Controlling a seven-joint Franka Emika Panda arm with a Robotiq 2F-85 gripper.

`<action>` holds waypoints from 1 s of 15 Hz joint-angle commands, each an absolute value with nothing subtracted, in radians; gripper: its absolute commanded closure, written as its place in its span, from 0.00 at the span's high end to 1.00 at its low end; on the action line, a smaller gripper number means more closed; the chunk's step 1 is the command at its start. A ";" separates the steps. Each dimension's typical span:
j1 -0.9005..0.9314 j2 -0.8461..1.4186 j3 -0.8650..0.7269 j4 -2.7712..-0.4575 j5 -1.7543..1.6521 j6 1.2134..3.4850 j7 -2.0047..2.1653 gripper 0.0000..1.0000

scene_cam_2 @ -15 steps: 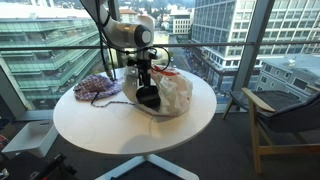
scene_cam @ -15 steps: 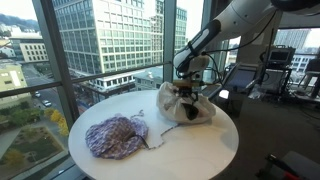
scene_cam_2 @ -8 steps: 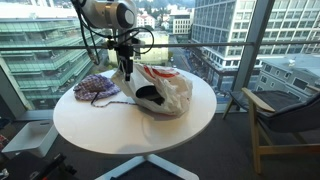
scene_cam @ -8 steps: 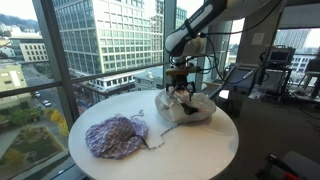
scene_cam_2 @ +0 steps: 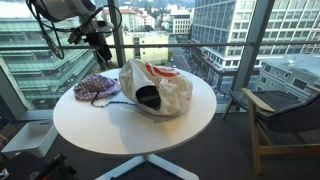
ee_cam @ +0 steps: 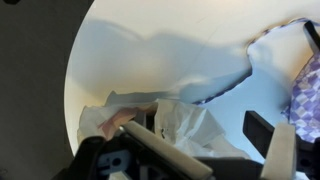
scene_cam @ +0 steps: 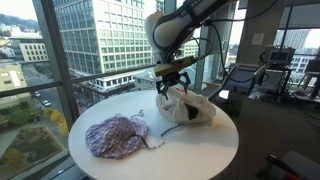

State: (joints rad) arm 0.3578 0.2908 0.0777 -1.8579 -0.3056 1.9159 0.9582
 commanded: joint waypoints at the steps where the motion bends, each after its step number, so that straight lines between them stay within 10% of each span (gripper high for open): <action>1: 0.347 0.279 0.148 -1.897 -0.249 1.996 0.894 1.00; 15: 0.475 0.660 0.124 -1.668 -0.120 2.391 1.052 1.00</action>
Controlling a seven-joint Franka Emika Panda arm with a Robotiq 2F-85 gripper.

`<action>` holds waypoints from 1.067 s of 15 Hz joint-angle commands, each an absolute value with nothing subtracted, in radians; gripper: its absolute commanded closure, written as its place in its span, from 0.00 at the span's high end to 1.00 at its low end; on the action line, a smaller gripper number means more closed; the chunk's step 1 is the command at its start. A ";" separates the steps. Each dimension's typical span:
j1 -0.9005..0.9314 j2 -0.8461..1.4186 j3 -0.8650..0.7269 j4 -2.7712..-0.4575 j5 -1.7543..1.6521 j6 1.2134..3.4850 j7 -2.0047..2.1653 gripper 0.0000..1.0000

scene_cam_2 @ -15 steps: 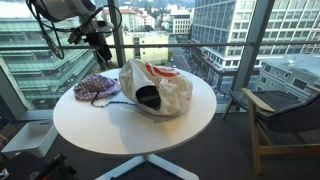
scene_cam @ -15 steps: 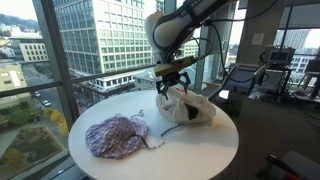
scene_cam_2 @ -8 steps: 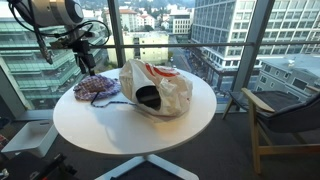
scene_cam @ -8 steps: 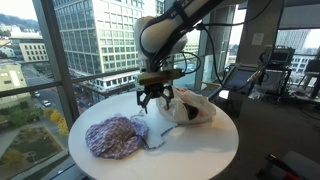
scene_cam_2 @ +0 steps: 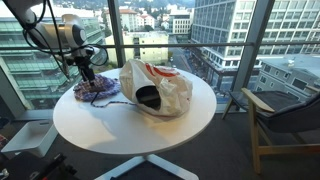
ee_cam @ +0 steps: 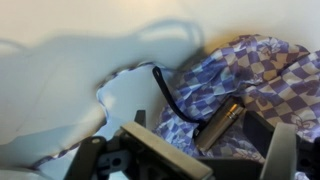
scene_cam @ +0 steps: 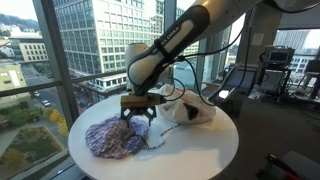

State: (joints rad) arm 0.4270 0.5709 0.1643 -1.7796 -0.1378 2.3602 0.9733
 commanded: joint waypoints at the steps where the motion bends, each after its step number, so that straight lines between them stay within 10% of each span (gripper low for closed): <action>1: 0.489 0.684 0.110 -1.643 -0.119 2.399 1.088 1.00; 16: 0.551 0.857 -0.009 -1.561 -0.127 2.517 1.421 1.00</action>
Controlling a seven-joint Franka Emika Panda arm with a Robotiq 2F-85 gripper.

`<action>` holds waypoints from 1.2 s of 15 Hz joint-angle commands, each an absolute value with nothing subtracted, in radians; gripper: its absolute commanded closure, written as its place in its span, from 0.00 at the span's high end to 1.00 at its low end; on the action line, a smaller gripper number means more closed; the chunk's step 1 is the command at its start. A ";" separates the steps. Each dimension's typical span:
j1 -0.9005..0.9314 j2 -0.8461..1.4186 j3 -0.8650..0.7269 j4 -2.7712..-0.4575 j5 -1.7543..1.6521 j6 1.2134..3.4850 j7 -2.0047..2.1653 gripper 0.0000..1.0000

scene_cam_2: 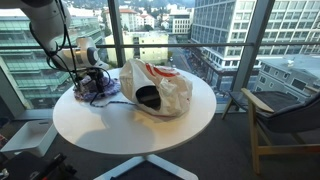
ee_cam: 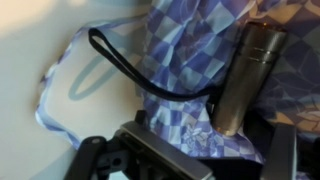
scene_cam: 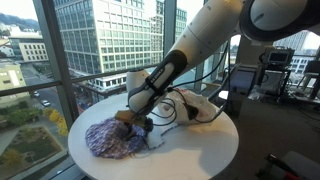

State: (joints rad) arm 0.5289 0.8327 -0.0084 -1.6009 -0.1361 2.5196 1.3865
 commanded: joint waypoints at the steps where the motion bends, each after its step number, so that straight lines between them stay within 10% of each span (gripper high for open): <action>1: 0.554 0.860 -0.006 -1.559 -0.126 2.514 1.424 1.00; 3: 0.561 0.864 -0.004 -1.556 -0.127 2.509 1.424 1.00; 14: 0.558 0.822 0.003 -1.569 -0.138 2.348 1.354 0.08; 18: 0.531 0.772 0.000 -1.602 -0.153 2.135 1.325 0.11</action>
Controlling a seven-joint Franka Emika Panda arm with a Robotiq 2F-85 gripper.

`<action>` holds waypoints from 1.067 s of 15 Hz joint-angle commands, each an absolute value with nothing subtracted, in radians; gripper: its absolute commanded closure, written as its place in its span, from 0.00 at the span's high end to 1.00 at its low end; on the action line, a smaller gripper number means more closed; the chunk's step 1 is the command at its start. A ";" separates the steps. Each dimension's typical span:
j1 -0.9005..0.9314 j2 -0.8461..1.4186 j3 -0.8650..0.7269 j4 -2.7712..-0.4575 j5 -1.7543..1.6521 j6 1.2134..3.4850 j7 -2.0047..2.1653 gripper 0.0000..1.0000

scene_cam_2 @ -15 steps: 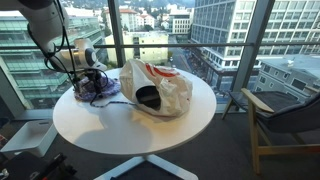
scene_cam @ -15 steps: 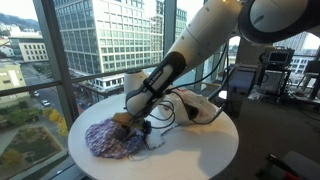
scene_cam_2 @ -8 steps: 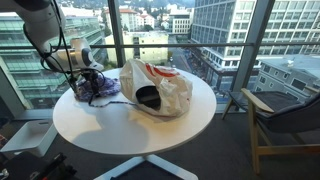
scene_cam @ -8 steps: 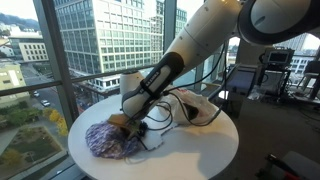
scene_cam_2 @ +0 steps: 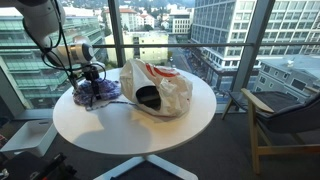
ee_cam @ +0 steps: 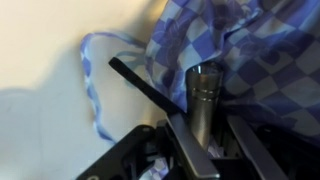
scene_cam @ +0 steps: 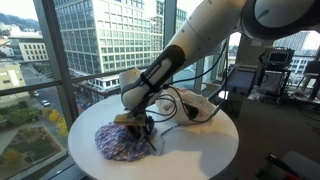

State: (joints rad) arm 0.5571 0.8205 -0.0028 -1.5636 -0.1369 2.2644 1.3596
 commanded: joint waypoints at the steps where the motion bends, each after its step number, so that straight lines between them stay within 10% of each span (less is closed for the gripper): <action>1: 0.524 0.761 -0.006 -1.614 -0.165 2.090 1.324 0.11; 9: 0.404 0.666 -0.070 -1.815 -0.244 2.056 1.356 0.09; 10: 0.381 0.651 -0.056 -1.839 -0.235 2.073 1.332 0.58; 16: 0.332 0.546 0.007 -1.966 -0.224 2.201 1.179 0.97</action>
